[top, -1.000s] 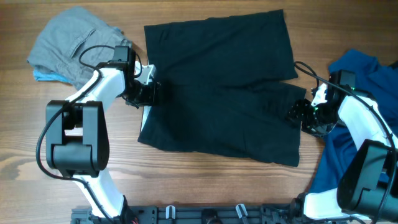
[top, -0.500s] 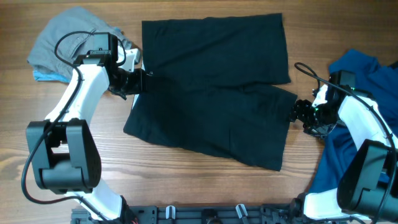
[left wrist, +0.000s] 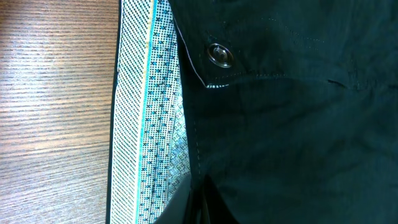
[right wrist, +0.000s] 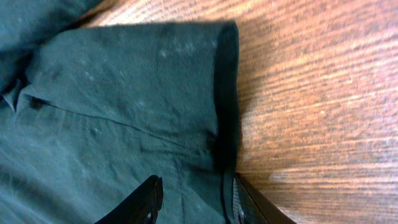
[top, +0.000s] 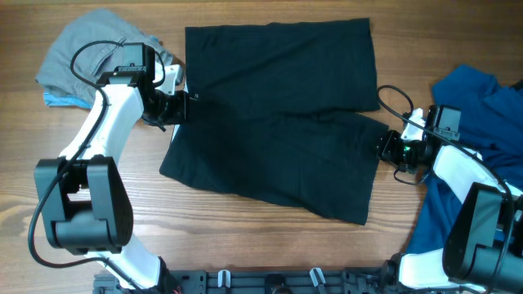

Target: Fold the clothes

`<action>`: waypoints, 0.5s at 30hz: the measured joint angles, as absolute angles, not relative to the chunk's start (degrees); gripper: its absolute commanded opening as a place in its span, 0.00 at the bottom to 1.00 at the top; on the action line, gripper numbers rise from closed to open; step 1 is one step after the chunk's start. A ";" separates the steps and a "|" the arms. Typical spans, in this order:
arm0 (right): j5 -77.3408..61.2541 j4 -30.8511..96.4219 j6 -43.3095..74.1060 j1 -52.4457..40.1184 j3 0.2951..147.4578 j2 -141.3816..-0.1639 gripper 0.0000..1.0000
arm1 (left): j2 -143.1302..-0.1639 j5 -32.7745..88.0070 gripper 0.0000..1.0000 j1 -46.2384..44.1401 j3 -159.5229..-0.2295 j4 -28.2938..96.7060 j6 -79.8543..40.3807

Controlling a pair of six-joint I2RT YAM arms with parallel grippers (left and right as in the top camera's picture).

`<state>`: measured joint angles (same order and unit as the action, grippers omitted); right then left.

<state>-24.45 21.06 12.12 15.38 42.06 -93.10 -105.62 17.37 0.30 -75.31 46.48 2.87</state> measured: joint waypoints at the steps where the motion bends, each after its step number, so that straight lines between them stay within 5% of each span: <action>1: -24.45 20.82 12.10 15.38 42.06 -93.10 0.42 | -105.62 17.37 0.04 0.30 -75.31 46.50 2.87; 6: -24.45 16.16 11.79 15.38 41.95 -93.10 0.41 | -105.62 17.37 0.04 0.30 -75.31 46.48 2.87; 8: -24.86 15.70 11.64 15.38 41.95 -93.10 0.32 | -105.62 17.37 0.04 0.30 -75.31 46.48 2.87; 10: -25.41 15.73 11.46 15.38 41.95 -93.10 0.10 | -105.62 17.37 0.04 0.30 -75.31 46.48 2.87; 15: -27.31 15.22 11.22 15.38 41.93 -93.10 0.05 | -105.62 17.17 0.04 0.30 -75.31 46.50 2.87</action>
<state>-27.31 15.22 11.22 15.38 41.93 -93.10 -105.62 17.17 0.30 -75.31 46.50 2.87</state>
